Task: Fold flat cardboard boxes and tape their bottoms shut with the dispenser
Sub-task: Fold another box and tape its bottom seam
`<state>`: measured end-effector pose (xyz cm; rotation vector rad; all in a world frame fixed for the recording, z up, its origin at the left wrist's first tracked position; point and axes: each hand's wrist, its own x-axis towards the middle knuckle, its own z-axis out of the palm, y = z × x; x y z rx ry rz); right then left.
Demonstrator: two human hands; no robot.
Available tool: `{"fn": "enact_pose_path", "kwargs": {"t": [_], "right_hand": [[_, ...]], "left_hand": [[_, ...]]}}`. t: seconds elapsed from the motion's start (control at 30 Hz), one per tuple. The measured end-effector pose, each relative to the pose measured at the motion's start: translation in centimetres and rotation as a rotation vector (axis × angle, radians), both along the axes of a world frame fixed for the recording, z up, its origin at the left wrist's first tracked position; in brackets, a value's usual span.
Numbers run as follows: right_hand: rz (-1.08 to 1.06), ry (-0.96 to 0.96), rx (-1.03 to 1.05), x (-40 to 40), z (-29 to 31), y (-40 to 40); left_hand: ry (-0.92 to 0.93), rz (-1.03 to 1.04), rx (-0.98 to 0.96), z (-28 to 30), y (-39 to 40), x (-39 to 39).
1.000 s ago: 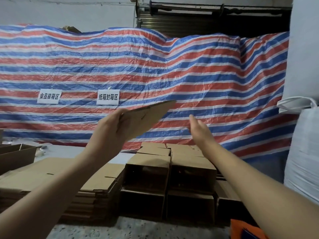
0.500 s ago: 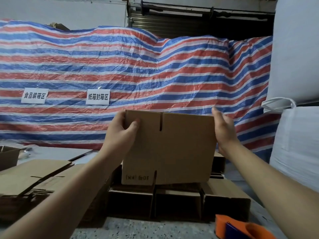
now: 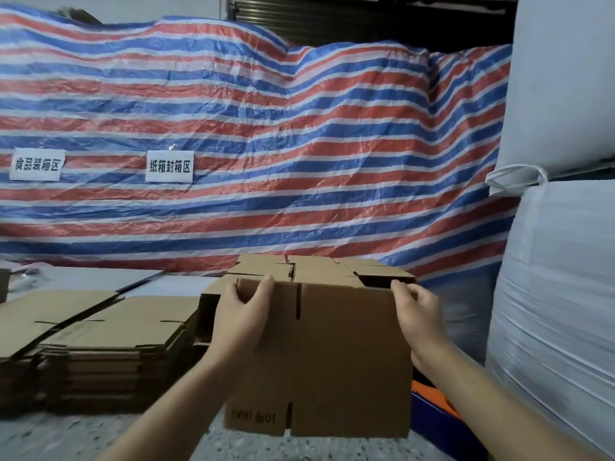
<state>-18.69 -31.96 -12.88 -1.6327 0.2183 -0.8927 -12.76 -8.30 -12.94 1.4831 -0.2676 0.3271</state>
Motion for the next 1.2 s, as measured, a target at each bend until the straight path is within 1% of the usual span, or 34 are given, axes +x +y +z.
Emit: {"fn": "enact_pose_path", "kwargs": {"t": [0.17,0.27,0.37,0.43,0.5,0.6,0.67,0.73,0.9,1.0,1.13,1.2], "right_hand": [[-0.016,0.082,-0.034,-0.1,-3.2,-0.3],[0.02,0.108,0.054,-0.5,-4.3,-0.6],[0.192,0.138,0.169,-1.0,-3.9,-1.6],[0.331,0.16,0.204,-1.3,-3.9,-2.0],[0.433,0.169,0.213,-1.5,-4.1,-2.3],[0.536,0.156,0.266,-1.6,-4.1,-2.7],[0.585,0.154,0.322,-1.8,-3.8,-2.9],[0.609,0.169,0.336,-1.9,-3.6,-3.0],[0.547,0.233,0.26,-2.2,-3.3,-2.6],[0.417,0.25,0.222,-2.3,-3.3,-1.6],[0.232,0.194,0.189,-2.6,-3.4,0.9],[0.153,0.116,0.182,-2.9,-3.4,2.3]], "left_hand": [[0.102,0.027,-0.008,-4.1,-0.6,0.3],[0.108,0.031,-0.009,-5.0,-1.0,0.3],[0.112,0.042,-0.013,-4.9,-1.1,0.3],[0.135,0.054,0.029,-4.8,-1.0,0.5],[0.172,0.032,0.027,-4.5,-0.9,0.6],[0.212,-0.027,-0.053,-4.3,-1.0,0.3],[0.216,-0.026,-0.099,-4.4,-1.2,0.2],[0.214,-0.015,-0.123,-4.6,-1.5,0.3],[0.203,0.018,-0.11,-4.8,-1.8,0.3],[0.193,0.01,-0.106,-4.5,-2.1,0.1],[0.125,-0.119,-0.029,-4.0,-2.4,0.0],[0.125,-0.21,-0.05,-3.4,-2.2,-0.2]]}}
